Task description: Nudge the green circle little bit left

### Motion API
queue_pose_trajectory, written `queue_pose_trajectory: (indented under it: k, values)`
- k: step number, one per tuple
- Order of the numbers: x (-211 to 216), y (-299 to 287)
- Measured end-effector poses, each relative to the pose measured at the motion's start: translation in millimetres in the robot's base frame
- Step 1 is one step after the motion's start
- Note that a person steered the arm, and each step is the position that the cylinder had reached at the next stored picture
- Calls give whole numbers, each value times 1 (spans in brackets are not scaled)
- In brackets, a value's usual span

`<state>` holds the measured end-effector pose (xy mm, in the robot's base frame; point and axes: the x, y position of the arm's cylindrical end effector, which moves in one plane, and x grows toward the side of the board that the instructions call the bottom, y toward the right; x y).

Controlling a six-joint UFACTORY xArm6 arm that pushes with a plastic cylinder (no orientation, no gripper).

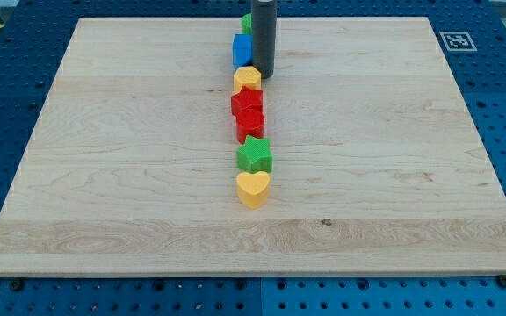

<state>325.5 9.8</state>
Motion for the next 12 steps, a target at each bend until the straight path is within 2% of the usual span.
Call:
queue_pose_trajectory:
  k: [3,5,7,9,10,12]
  values:
    - [-20,16]
    - [-32,8]
    - [-76,8]
    - [-92,51]
    - [-109,39]
    - [-112,5]
